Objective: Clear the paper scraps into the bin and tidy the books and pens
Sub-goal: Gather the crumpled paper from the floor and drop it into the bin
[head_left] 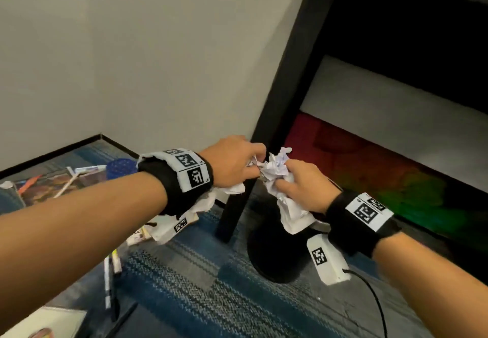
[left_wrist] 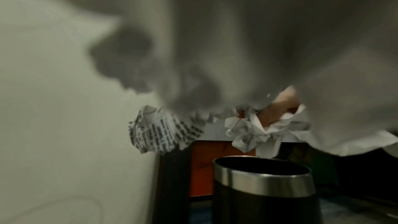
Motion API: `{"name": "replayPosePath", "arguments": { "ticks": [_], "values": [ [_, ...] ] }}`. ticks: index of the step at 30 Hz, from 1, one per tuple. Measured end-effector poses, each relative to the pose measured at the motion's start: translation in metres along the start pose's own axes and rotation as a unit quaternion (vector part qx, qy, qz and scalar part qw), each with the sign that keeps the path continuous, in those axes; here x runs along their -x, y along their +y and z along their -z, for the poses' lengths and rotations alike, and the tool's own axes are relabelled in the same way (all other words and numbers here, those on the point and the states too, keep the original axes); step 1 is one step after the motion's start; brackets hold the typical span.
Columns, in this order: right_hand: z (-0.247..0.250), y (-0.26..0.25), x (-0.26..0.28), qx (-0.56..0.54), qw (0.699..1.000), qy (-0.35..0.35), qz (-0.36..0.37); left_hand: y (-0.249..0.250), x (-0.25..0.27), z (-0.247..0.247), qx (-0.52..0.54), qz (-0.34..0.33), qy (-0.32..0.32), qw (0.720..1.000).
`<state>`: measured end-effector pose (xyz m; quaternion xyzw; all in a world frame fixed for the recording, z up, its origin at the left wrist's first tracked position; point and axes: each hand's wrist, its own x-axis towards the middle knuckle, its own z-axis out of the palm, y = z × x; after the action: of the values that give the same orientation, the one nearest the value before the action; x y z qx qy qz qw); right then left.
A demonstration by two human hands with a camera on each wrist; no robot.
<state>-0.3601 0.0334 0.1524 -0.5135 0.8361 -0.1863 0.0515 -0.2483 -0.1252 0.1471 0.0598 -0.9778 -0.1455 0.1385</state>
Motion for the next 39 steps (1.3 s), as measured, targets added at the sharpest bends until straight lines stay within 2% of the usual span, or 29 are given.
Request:
{"name": "replayPosePath", "arguments": {
  "ticks": [2,4,8,11,14,16,18,19,21,23,25,27,30,33,36,39],
  "values": [
    [0.010,0.041,0.006,0.014,0.999,0.015,-0.025,0.030,-0.031,-0.023,0.022,0.007,0.017,1.000],
    [0.014,0.079,0.008,0.013,0.997,0.060,-0.055,0.056,-0.058,-0.047,0.049,0.036,0.023,0.998],
    [0.008,0.137,0.006,-0.005,0.981,0.152,-0.120,0.084,-0.106,-0.086,0.075,0.073,-0.005,0.994],
    [0.007,0.155,-0.002,-0.022,0.966,0.204,-0.159,0.090,-0.136,-0.102,0.066,0.084,0.011,0.994],
    [0.001,0.162,-0.014,-0.031,0.948,0.267,-0.172,0.098,-0.158,-0.115,0.077,0.115,0.065,0.988],
    [-0.012,0.164,-0.019,-0.023,0.945,0.277,-0.174,0.102,-0.166,-0.129,0.101,0.141,0.069,0.982],
    [-0.027,0.169,-0.018,-0.001,0.956,0.229,-0.185,0.099,-0.167,-0.146,0.118,0.167,0.027,0.979],
    [-0.034,0.174,-0.018,0.014,0.964,0.185,-0.192,0.094,-0.166,-0.153,0.117,0.176,-0.012,0.977],
    [-0.040,0.184,-0.017,0.066,0.979,0.067,-0.182,0.082,-0.160,-0.159,0.077,0.168,-0.129,0.974],
    [-0.036,0.189,-0.018,0.134,0.978,-0.058,-0.150,0.077,-0.154,-0.155,0.021,0.142,-0.226,0.964],
    [-0.026,0.184,-0.019,0.165,0.967,-0.132,-0.139,0.078,-0.153,-0.146,-0.010,0.120,-0.234,0.965],
    [-0.015,0.178,-0.020,0.165,0.966,-0.137,-0.144,0.083,-0.153,-0.135,-0.031,0.103,-0.208,0.972],
    [0.002,0.168,-0.013,0.143,0.971,-0.078,-0.177,0.087,-0.149,-0.122,-0.069,0.088,-0.173,0.979],
    [0.010,0.159,0.002,0.096,0.977,0.015,-0.189,0.083,-0.139,-0.109,-0.116,0.113,-0.112,0.980],
    [0.006,0.153,0.017,0.060,0.984,0.088,-0.140,0.071,-0.126,-0.105,-0.118,0.165,-0.064,0.977],
    [-0.013,0.138,0.035,0.042,0.975,0.215,-0.021,0.056,-0.113,-0.117,-0.092,0.208,-0.102,0.968]
  ]
}}
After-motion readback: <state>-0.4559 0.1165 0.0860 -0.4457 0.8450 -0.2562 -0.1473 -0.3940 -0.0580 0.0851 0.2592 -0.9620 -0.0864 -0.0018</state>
